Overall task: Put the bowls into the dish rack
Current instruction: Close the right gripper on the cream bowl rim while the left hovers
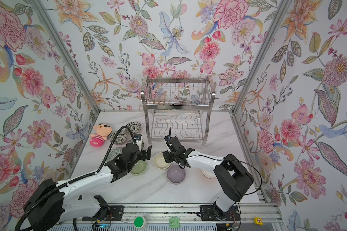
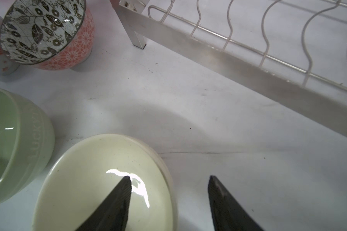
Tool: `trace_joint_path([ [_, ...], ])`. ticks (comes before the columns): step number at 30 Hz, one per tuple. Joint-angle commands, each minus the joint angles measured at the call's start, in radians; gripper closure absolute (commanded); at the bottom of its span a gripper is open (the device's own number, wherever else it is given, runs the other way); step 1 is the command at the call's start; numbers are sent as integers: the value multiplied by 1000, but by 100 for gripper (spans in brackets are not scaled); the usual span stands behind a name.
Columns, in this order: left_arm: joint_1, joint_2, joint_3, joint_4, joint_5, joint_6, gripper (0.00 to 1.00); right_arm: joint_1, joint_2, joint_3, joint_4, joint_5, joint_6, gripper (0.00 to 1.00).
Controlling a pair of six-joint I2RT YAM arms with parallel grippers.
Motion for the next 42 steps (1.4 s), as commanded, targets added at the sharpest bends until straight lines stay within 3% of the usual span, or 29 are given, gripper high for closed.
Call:
trace_joint_path([
  [1, 11, -27, -23, 32, 32, -29, 1, 3, 29, 30, -20, 48, 7, 45],
  [6, 12, -20, -34, 64, 67, -36, 1, 3, 70, 59, -57, 121, 5, 58],
  [13, 10, 12, -44, 121, 113, -72, 0, -9, 84, 71, -87, 197, -11, 64],
  [19, 11, 23, -36, 136, 118, -76, 1, -50, 53, 46, -121, 271, -19, 65],
  [31, 9, 55, -13, 148, 143, -74, 1, -203, -49, -25, -168, 272, -26, 65],
  [37, 9, 51, -8, 148, 151, -79, 1, -203, -135, -18, -215, 276, -30, 62],
  [42, 15, 61, 23, 135, 235, -99, 1, -149, -186, 28, -237, 252, -23, 56],
])
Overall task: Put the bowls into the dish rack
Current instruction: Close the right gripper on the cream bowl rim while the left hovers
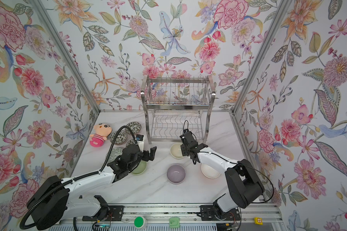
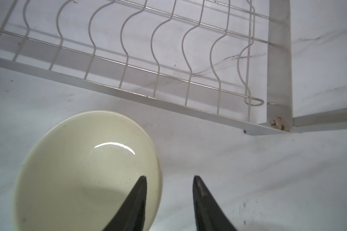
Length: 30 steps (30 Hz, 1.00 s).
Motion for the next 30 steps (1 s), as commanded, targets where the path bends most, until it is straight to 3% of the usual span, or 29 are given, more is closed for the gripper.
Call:
trace_joint_path([
  [1, 15, 7, 43, 2, 68, -33, 1, 43, -20, 55, -37, -22, -3, 55],
  [9, 90, -39, -3, 19, 160, -105, 1, 186, 112, 138, -28, -53, 20, 52],
  [12, 125, -56, -37, 47, 246, -137, 1, 217, 165, 160, -24, -62, 26, 52],
  [19, 147, -68, -56, 27, 328, -151, 1, 222, 262, 183, -23, -51, 19, 56],
  [30, 149, -41, -44, 16, 315, -138, 1, 207, 296, 181, -22, -41, 4, 63],
])
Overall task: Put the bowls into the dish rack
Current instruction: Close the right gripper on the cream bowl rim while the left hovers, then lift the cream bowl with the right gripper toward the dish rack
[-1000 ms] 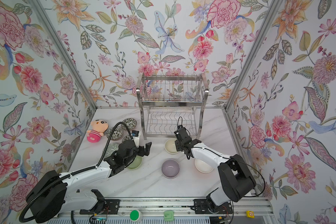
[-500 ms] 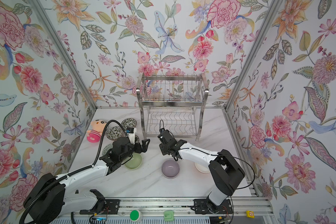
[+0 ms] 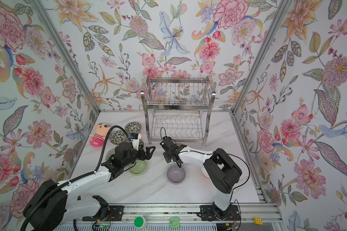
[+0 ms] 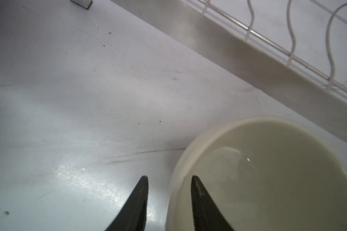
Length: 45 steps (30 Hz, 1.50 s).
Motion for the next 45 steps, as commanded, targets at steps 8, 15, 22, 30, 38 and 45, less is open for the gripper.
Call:
trace_joint_path([
  [8, 5, 30, 24, -3, 11, 3, 1, -12, -13, 16, -5, -1, -15, 75],
  [15, 5, 41, 22, -1, 8, 3, 1, -15, -51, 7, -6, -15, -24, 87],
  [22, 2, 51, 32, -1, 7, 6, 1, -32, -105, -20, 24, -68, -25, 94],
  [30, -5, 52, 42, -13, -1, 17, 1, -47, -154, -50, 69, -138, -21, 100],
  [38, -7, 34, 42, -19, -12, 31, 1, -91, -298, -166, 286, -346, 21, 100],
  [45, -49, 44, 90, -31, -15, 98, 1, -155, -375, -281, 624, -527, 117, 100],
])
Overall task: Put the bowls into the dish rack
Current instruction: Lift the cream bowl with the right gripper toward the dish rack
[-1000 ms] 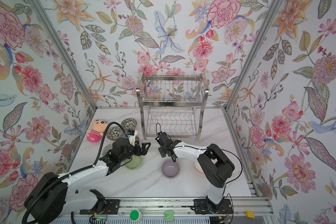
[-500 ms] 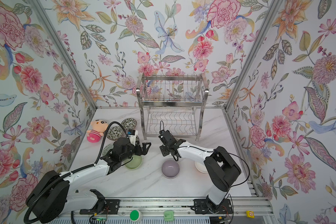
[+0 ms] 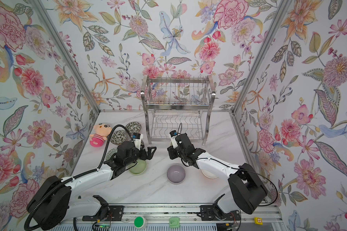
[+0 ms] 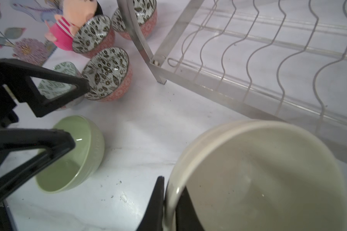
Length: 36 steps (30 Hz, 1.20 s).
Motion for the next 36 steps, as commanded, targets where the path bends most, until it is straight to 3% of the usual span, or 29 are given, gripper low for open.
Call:
trace_joint_path([
  [1, -28, -7, 45, -9, -26, 58, 1, -28, -29, -37, 302, -122, 66, 100],
  [10, -31, 45, 111, -49, -33, 169, 0, -118, 76, -40, 617, -216, 214, 100],
  [17, -38, 71, 182, -136, -106, 253, 1, -179, 204, 1, 820, -290, 327, 100],
  [36, -38, 66, 225, -178, -195, 266, 1, -217, 605, 310, 1113, -376, 615, 100],
])
